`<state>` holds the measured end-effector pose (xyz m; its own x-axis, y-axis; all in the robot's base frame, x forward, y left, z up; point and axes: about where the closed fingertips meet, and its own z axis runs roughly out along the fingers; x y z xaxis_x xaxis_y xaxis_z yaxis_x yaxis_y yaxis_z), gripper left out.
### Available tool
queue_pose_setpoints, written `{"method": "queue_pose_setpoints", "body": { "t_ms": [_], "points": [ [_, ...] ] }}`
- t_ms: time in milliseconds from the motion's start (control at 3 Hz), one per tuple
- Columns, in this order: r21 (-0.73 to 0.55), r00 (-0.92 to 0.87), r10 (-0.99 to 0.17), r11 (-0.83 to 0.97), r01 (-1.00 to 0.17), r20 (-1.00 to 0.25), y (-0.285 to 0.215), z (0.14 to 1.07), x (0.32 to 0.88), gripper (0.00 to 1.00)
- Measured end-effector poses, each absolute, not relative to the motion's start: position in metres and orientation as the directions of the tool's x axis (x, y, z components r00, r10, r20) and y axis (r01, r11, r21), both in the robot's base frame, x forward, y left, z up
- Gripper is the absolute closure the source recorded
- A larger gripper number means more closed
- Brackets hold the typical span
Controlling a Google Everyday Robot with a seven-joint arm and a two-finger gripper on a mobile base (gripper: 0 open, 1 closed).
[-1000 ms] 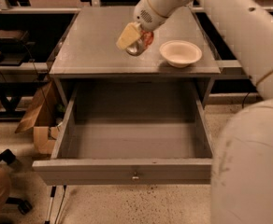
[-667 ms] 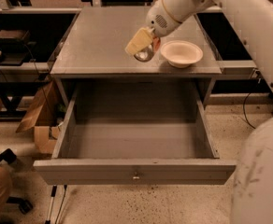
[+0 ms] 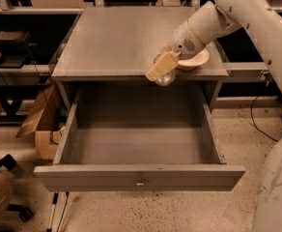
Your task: Place coke can into top drawer
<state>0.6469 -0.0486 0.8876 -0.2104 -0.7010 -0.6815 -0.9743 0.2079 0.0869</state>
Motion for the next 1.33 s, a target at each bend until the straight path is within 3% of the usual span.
{"method": "queue_pose_setpoints", "body": {
  "t_ms": [333,1333],
  "points": [
    [0.091,-0.129,-0.668,0.092,-0.992,-0.733,-0.07,0.876,0.632,1.0],
    [0.078,-0.105,-0.635,0.07,-0.995,-0.766,-0.085,0.87,0.619,1.0]
  ]
}}
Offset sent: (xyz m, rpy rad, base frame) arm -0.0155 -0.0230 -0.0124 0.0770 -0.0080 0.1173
